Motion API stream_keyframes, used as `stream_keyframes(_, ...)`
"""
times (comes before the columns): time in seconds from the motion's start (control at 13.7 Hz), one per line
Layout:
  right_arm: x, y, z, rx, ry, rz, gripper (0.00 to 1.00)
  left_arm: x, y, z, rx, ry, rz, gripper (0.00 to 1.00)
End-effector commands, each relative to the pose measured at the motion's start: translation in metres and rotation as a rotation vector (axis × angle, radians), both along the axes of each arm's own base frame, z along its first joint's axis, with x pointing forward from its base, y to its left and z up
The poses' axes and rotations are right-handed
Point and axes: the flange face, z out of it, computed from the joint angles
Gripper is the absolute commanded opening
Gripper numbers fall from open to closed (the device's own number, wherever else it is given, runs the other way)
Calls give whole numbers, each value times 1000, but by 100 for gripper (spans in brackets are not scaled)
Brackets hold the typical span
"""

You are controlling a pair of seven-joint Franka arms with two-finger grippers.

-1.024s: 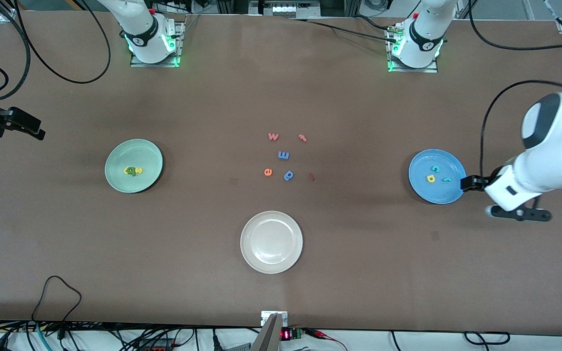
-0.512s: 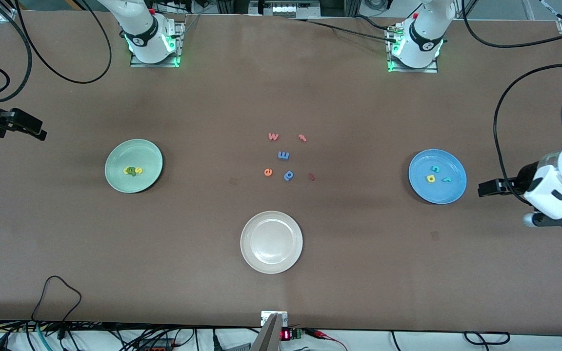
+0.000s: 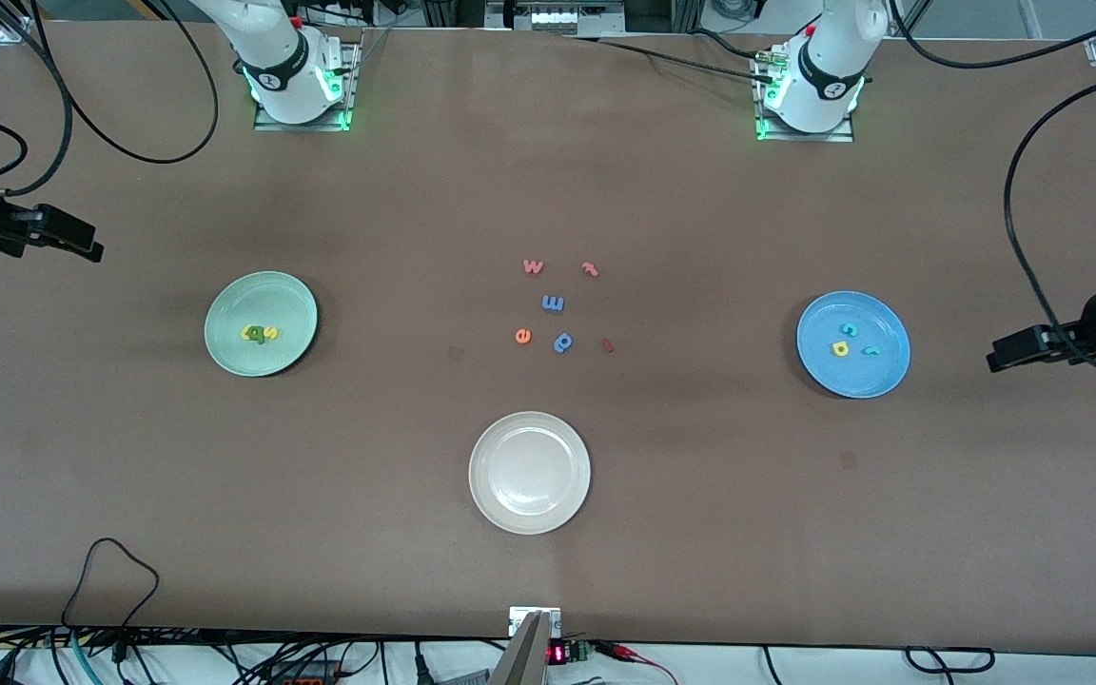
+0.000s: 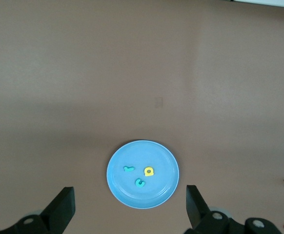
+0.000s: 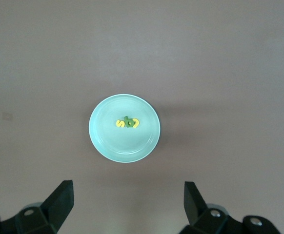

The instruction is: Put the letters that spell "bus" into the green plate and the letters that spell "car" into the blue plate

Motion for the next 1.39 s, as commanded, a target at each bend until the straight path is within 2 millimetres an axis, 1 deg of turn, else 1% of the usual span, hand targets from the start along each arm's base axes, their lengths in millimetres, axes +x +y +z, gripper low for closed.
stream_keyframes(0.0,-1,7,1,-5,11,21,100,-39,-4,16,-16,-13,-29,100)
stream_keyframes(0.07,-1,11,1,-5,13,28,100,-49,-2,20,-13,-13,-24,100)
stream_keyframes(0.15,-1,17,1,-6,13,39,100,-56,-4,24,-13,2,-30,100)
stream_keyframes(0.29,-1,20,1,-7,11,44,100,-65,-16,26,-16,43,-50,100)
stream_keyframes(0.44,-1,19,2,-5,8,42,100,-90,-24,22,-17,57,-61,100)
stream_keyframes(0.59,-1,19,2,-5,8,42,100,-115,-25,18,-18,37,-55,100)
stream_keyframes(0.73,-1,19,2,-5,8,42,100,-133,-27,17,-20,43,-49,100)
stream_keyframes(0.95,0,18,1,-5,10,42,100,-142,-26,24,11,50,-55,100)
stream_keyframes(1.02,0,18,0,-5,13,42,100,-143,-32,22,25,58,-68,100)
stream_keyframes(1.1,0,16,0,-5,13,38,100,-144,-34,22,32,63,-73,100)
stream_keyframes(1.32,0,16,0,-5,14,38,100,-148,-33,23,31,85,-74,100)
